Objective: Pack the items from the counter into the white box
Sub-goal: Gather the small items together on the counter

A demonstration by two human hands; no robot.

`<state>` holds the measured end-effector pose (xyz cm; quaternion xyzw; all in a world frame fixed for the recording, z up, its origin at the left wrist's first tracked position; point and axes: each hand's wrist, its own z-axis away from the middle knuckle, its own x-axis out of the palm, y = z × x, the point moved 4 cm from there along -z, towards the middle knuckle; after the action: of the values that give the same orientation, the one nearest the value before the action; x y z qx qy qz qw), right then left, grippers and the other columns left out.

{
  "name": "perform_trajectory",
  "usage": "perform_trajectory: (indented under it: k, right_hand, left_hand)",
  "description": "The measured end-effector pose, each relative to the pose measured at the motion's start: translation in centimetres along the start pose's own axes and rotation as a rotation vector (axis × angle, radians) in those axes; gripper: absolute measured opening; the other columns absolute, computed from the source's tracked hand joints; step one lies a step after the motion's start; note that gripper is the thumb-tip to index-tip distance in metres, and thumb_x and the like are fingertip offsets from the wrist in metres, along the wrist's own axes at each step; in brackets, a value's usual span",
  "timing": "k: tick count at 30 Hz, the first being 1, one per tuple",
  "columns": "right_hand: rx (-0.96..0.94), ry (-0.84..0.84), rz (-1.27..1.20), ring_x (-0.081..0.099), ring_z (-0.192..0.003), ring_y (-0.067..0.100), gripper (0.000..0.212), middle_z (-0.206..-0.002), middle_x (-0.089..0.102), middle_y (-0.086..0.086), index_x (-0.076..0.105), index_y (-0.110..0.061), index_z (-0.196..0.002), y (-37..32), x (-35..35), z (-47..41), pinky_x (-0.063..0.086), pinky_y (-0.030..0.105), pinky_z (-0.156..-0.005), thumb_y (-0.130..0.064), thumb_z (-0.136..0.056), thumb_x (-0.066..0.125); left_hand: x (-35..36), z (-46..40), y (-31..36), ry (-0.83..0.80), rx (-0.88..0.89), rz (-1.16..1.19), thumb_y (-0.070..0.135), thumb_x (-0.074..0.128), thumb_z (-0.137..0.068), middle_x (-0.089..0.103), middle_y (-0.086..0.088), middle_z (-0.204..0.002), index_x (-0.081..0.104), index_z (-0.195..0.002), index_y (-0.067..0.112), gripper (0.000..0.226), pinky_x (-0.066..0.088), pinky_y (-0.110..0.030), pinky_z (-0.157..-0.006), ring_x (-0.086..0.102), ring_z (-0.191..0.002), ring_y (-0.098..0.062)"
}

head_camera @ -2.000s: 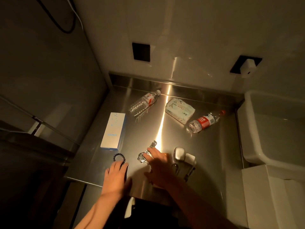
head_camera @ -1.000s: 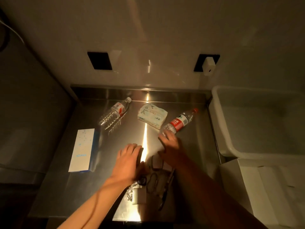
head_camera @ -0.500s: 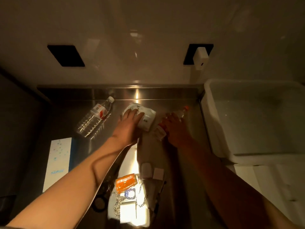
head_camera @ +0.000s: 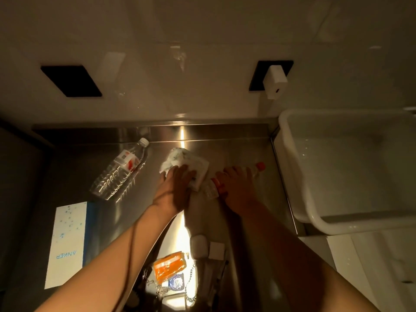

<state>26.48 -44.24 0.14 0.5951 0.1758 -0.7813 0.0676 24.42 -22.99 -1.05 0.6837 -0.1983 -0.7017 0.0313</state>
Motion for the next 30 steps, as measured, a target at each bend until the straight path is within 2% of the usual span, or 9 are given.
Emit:
perform_trajectory:
  k: [3,7,9,13,18,20,22,24,30]
  right_hand:
    - [0.030,0.019,0.039,0.033,-0.134,0.032,0.063,-0.143,0.044,0.003,0.044,-0.030,-0.144,-0.5,0.2,1.1,0.017,0.056,-0.114,-0.037,-0.085,0.064]
    - [0.078,0.017,0.040,0.036,-0.131,0.031,0.068,-0.143,0.043,0.003,0.039,-0.031,-0.148,-1.2,1.9,3.7,0.022,0.051,-0.114,-0.051,-0.086,0.060]
    - [0.105,0.017,0.011,0.037,-0.131,0.030,0.072,-0.143,0.043,0.002,0.038,-0.032,-0.149,-1.6,2.8,4.9,0.024,0.049,-0.113,-0.056,-0.085,0.060]
    - [0.176,-0.016,-0.066,0.040,-0.128,0.028,0.075,-0.140,0.046,0.000,0.035,-0.034,-0.149,-2.3,4.1,7.3,0.030,0.045,-0.107,-0.062,-0.084,0.058]
    - [0.218,-0.019,-0.102,0.042,-0.127,0.026,0.075,-0.140,0.045,-0.001,0.032,-0.032,-0.151,-3.1,4.5,10.0,0.033,0.045,-0.103,-0.056,-0.086,0.060]
    - [0.233,-0.017,-0.135,0.042,-0.126,0.027,0.073,-0.140,0.046,0.000,0.033,-0.031,-0.150,-3.4,4.5,11.2,0.034,0.045,-0.103,-0.050,-0.086,0.062]
    - [0.236,-0.005,-0.138,0.043,-0.125,0.027,0.070,-0.140,0.046,0.000,0.034,-0.030,-0.149,-3.6,4.2,12.3,0.034,0.045,-0.103,-0.047,-0.087,0.061]
    - [0.232,-0.004,-0.147,0.043,-0.126,0.026,0.068,-0.141,0.044,0.001,0.032,-0.028,-0.150,-3.9,4.1,13.1,0.034,0.044,-0.104,-0.043,-0.089,0.058]
    - [0.220,-0.005,-0.143,0.036,-0.134,0.027,0.069,-0.149,0.037,0.003,0.028,-0.024,-0.152,-4.9,3.7,14.5,0.026,0.047,-0.114,-0.037,-0.091,0.056]
  left_hand:
    - [0.3,0.5,-0.4,-0.002,-0.023,0.001,0.028,0.075,-0.080,0.052,-0.012,-0.146,0.060,-0.136,0.022,0.058,0.038,-0.055,-0.106,0.050,-0.129,-0.039]
    - [1.8,1.9,-0.6,-0.215,-0.124,-0.058,0.041,0.075,-0.077,0.032,-0.003,-0.161,0.043,-0.148,0.034,0.078,0.025,-0.050,-0.118,0.032,-0.144,-0.034]
    - [2.1,3.1,-0.4,-0.212,-0.138,-0.033,0.041,0.073,-0.079,0.031,-0.003,-0.162,0.043,-0.148,0.034,0.076,0.024,-0.047,-0.119,0.031,-0.145,-0.035]
    - [1.5,6.1,1.4,-0.063,-0.131,-0.005,0.030,0.075,-0.079,0.048,-0.001,-0.150,0.052,-0.141,0.032,0.066,0.041,-0.048,-0.111,0.046,-0.136,-0.029]
    - [1.3,9.0,2.8,-0.037,-0.185,0.116,0.025,0.066,-0.088,0.042,0.005,-0.152,0.045,-0.143,0.038,0.060,0.037,-0.046,-0.114,0.038,-0.140,-0.025]
    - [1.1,10.0,3.3,-0.045,-0.153,0.042,0.031,0.072,-0.083,0.047,0.005,-0.149,0.052,-0.140,0.035,0.061,0.040,-0.041,-0.112,0.043,-0.136,-0.026]
    - [1.3,10.9,3.7,-0.111,-0.097,-0.096,0.042,0.068,-0.082,0.044,0.004,-0.152,0.050,-0.143,0.033,0.064,0.037,-0.038,-0.112,0.041,-0.137,-0.026]
    - [1.7,11.8,3.5,-0.158,-0.124,-0.044,0.046,0.057,-0.081,0.032,0.004,-0.157,0.038,-0.148,0.038,0.070,0.030,-0.039,-0.115,0.031,-0.141,-0.024]
    - [0.4,13.5,4.3,-0.164,-0.127,0.010,0.036,0.067,-0.065,0.029,-0.003,-0.157,0.031,-0.146,0.037,0.089,0.034,-0.049,-0.112,0.028,-0.144,-0.031]
